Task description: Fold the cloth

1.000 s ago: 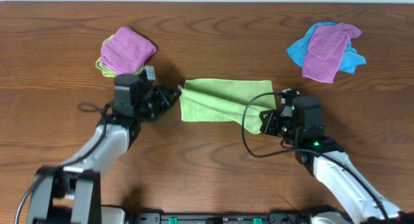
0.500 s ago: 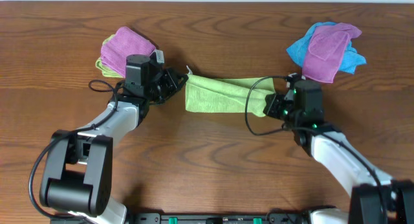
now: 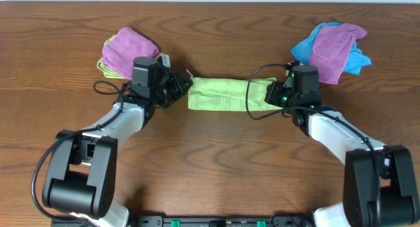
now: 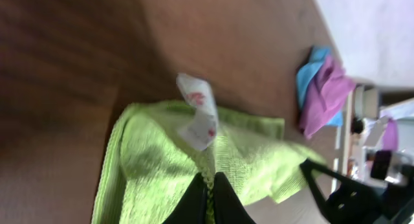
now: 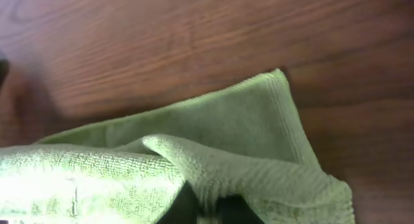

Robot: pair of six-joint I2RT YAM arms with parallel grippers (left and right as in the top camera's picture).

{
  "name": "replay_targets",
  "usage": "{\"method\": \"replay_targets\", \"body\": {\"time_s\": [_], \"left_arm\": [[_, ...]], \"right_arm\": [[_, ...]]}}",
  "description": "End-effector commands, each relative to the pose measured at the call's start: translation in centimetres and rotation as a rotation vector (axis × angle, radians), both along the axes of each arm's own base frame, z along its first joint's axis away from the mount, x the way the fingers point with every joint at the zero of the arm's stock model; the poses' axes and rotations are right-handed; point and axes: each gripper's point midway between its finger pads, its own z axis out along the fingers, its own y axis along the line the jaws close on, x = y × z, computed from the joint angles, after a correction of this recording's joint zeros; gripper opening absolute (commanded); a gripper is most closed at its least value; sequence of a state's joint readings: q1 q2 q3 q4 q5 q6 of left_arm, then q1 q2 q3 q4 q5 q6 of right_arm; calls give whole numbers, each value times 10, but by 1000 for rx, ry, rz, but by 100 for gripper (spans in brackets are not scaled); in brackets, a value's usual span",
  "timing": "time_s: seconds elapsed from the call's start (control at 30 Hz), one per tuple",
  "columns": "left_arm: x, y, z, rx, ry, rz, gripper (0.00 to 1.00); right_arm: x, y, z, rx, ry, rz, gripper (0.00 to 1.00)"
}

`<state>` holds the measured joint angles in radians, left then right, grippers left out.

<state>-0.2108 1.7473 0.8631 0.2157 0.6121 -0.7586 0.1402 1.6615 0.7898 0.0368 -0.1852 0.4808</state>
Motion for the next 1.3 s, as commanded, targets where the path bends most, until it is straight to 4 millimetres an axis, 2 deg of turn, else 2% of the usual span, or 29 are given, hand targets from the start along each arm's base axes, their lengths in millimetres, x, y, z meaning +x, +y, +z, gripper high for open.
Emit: {"method": "replay_targets", "body": {"time_s": [0.0,0.03,0.13,0.17,0.37,0.43,0.53,0.6,0.73,0.9,1.1,1.27], "left_arm": [[-2,-1,-8,50,4,-32,6],[-5,0,-10,56,15,-37,6],[-10,1,-15,73,35,-50,6],[-10,1,-16,73,37,-50,6],[-11,1,-16,74,38,-51,6],[-11,1,-16,77,34,-55,6],[-11,1,-16,80,29,-59,6],[-11,1,-16,80,29,-59,6],[-10,1,-16,81,29,-59,6],[-10,1,-16,80,29,-59,6],[-10,1,-15,79,25,-59,6],[-9,1,-14,77,20,-58,6]], "right_arm": [[6,-12,0,-50,-11,-25,24],[6,-12,0,-52,-13,-24,29],[8,-14,1,-50,-16,-28,61],[8,-14,1,-50,-17,-28,67],[-1,3,7,34,12,34,71],[-9,4,6,54,50,22,68],[-24,4,-1,62,123,12,49],[-31,3,-5,59,159,8,41],[-35,2,-8,61,183,1,40],[-42,2,-13,61,214,-5,29],[-56,0,-22,52,282,-8,30],[-64,2,-25,62,317,2,25]]}}
